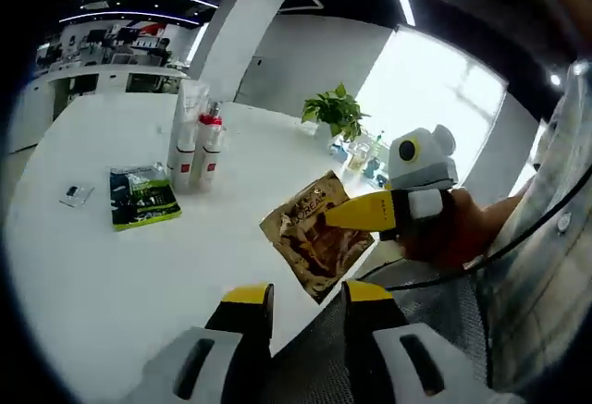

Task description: Arrange the skincare products in the storage area until every visible bottle or jar stands upright without overlapping.

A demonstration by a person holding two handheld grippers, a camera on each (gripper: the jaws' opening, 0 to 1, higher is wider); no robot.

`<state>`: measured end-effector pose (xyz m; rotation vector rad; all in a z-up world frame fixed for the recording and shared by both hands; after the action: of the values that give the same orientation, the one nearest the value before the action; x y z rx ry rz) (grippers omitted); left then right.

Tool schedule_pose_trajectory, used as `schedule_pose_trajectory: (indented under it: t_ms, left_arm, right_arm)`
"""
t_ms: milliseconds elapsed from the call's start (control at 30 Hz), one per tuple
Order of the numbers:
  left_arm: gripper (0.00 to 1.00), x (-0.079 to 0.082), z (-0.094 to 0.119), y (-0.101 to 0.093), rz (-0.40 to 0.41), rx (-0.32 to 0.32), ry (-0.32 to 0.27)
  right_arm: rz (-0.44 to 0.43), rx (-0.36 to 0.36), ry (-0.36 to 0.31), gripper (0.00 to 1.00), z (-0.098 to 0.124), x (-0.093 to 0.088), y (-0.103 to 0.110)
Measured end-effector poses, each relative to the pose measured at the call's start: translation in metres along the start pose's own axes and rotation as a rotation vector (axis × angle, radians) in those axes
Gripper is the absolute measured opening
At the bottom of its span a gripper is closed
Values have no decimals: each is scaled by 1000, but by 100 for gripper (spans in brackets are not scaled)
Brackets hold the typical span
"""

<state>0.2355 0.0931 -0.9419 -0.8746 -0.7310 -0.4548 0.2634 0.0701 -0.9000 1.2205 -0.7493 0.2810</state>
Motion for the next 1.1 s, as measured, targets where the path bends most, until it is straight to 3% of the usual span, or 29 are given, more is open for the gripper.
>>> schedule_pose_trajectory:
  t_ms: [133,200,467,700,767,1100]
  left_arm:
    - [26,7,3,-9,45,-66,-36]
    - [18,8,6,-16,50,-99,-40]
    - [14,22,15,-13,116,-135,-123]
    - [13,26,17,-9,144,-129,-149]
    - [8,26,19,-8,146,-123,-154]
    - [2,32,26,-1,171,-103,-199]
  right_arm:
    - [-4,42,-7,0,-1,1,7]
    - [5,48,-20,0,-1,3,7]
    - [21,25,-24,0,0,3,2]
    - [21,33,-15,0,-1,1,4]
    - [20,40,-13,0,-2,1,5]
    - [63,17,21,4,-4,-6,2]
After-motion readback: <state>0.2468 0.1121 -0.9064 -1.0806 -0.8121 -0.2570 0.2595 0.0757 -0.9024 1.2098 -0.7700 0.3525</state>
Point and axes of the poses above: the point that each gripper's makers call its tool centre point, and the gripper's own axes: z roughly backward along the fingers, y roughly to its left, x roughly out of its top, the point moved 1 cm from there along z, roughly backward along the fingers
